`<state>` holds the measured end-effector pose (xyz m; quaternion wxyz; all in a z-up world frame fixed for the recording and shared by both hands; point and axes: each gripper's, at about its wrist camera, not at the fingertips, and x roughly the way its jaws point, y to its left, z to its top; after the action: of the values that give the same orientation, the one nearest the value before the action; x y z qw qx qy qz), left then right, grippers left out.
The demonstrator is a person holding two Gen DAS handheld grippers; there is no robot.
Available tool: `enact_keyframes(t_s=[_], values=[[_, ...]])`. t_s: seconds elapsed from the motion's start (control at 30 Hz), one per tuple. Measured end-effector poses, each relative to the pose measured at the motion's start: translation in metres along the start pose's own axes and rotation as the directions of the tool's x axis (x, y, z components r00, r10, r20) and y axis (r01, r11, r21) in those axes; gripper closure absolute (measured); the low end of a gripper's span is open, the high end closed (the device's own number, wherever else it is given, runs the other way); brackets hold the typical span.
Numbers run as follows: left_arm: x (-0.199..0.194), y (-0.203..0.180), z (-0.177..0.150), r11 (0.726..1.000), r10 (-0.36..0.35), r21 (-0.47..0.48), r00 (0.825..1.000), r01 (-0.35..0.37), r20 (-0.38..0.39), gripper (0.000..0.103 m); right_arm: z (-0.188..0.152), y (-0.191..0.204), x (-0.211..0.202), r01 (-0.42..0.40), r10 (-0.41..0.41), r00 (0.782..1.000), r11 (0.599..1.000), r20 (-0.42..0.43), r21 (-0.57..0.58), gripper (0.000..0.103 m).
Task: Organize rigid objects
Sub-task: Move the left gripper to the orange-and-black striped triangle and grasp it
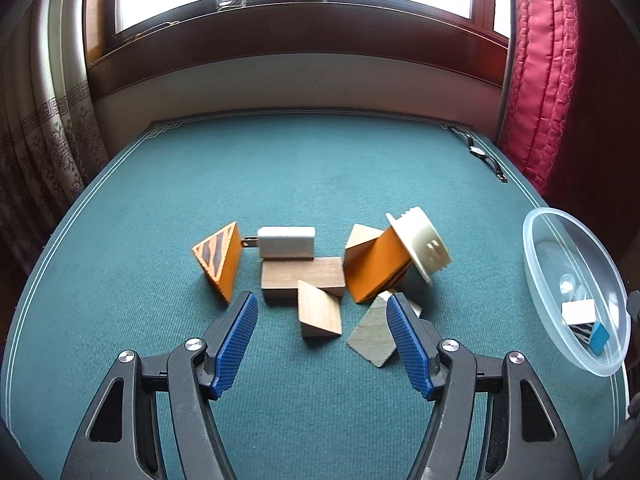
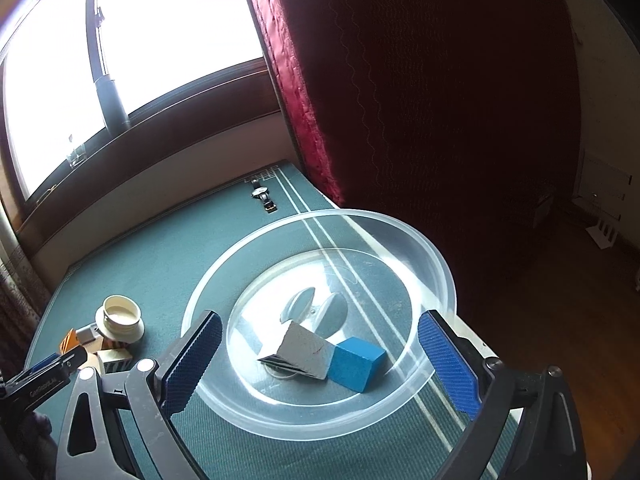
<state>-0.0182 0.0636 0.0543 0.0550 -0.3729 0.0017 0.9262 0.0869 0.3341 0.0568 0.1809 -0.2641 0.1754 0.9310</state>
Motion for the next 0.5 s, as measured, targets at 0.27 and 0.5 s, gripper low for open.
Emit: enact_keyframes(t_s=[0.27, 0.5], values=[[0.007, 0.035, -0.004, 0.997, 0.046, -0.055, 0.999, -0.048, -0.021, 0.035, -0.008, 0.025, 0.001, -0.079, 0.078, 0.996, 0.996, -0.031, -0.043, 0.002], [0.01, 0.054, -0.005, 0.994, 0.069, -0.077, 0.997, -0.072, -0.035, 0.035, -0.018, 0.05, -0.002, -0.152, 0.146, 0.987, 0.985, -0.064, -0.084, 0.002]])
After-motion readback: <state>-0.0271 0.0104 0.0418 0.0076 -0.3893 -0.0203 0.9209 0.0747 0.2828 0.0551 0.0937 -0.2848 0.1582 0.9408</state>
